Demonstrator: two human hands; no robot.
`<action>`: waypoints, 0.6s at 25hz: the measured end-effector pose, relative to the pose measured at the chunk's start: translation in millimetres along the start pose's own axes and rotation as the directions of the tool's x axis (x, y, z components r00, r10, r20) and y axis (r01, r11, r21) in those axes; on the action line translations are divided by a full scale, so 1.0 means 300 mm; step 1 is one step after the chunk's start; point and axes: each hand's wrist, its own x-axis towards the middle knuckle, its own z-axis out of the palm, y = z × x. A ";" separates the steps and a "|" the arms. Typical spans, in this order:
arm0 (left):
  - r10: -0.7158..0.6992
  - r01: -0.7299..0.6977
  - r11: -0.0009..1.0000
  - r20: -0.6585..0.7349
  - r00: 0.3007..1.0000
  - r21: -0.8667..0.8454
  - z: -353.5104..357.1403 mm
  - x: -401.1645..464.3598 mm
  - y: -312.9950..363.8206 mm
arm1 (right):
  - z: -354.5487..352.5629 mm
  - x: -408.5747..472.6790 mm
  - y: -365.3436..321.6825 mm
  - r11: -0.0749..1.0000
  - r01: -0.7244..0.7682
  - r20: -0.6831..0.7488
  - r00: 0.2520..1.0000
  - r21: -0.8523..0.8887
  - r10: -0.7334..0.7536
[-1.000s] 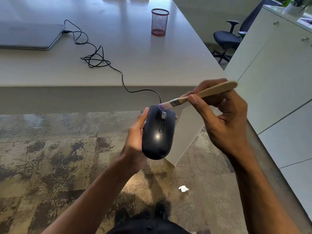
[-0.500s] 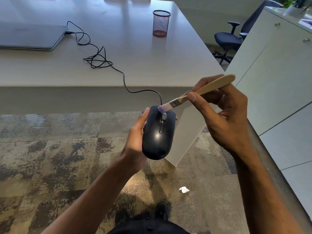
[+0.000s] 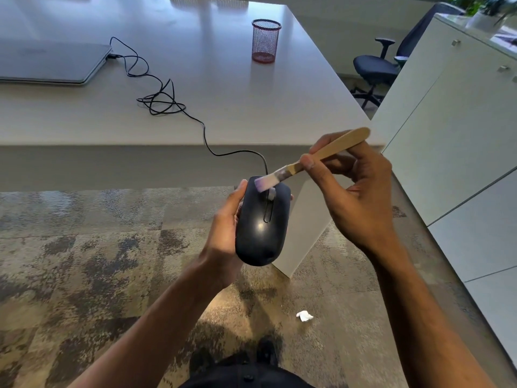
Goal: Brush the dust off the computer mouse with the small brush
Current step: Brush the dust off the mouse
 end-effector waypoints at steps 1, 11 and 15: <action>0.015 -0.015 1.000 -0.004 1.000 0.015 -0.002 0.001 -0.002 | 0.006 0.002 -0.001 0.999 0.006 -0.043 0.999 -0.033 -0.008; 0.033 -0.029 0.997 -0.050 0.998 0.068 -0.002 0.011 0.000 | 0.051 -0.007 0.006 0.997 0.038 -0.189 0.981 -0.073 -0.051; 0.041 -0.036 0.997 -0.069 0.997 0.065 -0.014 0.021 0.001 | 0.053 -0.032 -0.008 0.995 0.098 -0.189 0.977 -0.028 -0.101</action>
